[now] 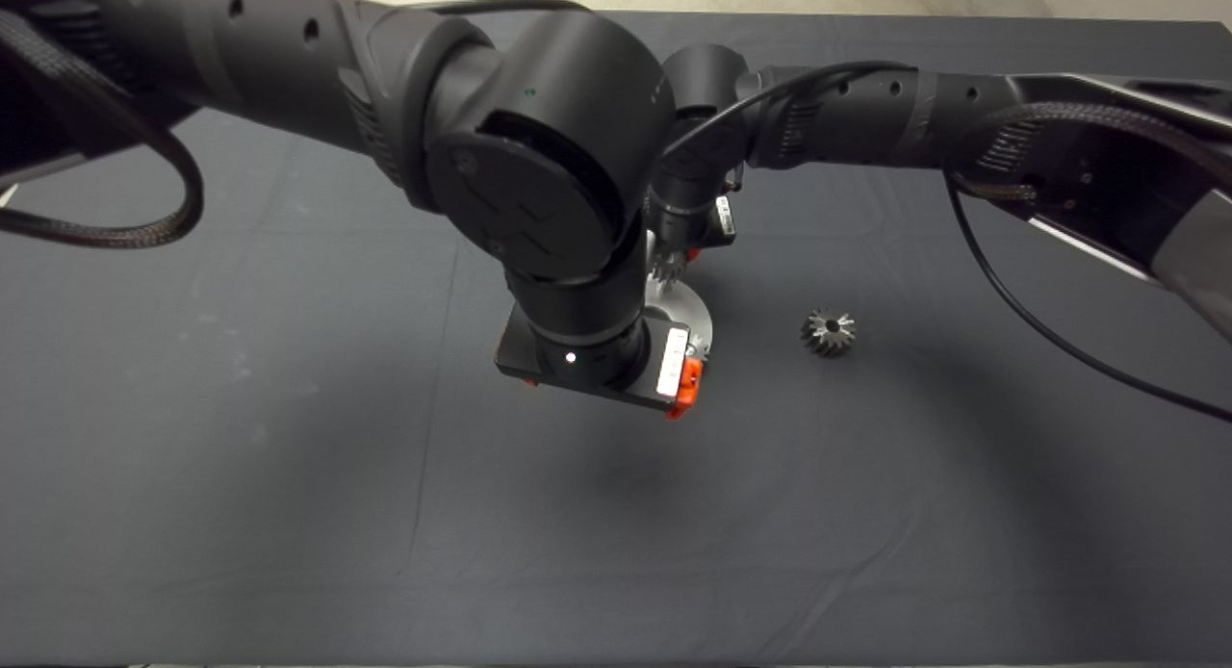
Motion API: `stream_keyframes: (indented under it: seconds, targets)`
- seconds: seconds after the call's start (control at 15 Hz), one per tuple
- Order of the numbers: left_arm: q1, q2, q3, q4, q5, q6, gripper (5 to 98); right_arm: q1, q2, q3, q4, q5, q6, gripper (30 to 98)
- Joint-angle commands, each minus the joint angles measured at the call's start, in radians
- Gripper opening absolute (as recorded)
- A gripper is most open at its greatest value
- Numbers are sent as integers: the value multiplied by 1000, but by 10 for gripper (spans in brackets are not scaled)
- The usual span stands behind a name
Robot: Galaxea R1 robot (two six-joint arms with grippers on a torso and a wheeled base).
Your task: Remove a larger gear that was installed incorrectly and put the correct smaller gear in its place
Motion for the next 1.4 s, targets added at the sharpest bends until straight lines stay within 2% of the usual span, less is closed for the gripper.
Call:
stream_keyframes:
  seconds: [0.0, 0.47, 1.07, 1.33]
  targets:
    - [-13, 8, 0, 2, 60, 3, 976, 36, -32, 94, 13, -87, 40, 367]
    - [-13, 14, 2, 1, 60, 3, 976, 35, -70, 89, 11, -85, 35, 367]
    - [-13, 22, -10, 1, 61, 3, 976, 32, -35, 55, 9, -84, 19, 358]
    - [-13, 28, -22, 1, 61, 3, 976, 35, -27, 36, 14, -81, 30, 360]
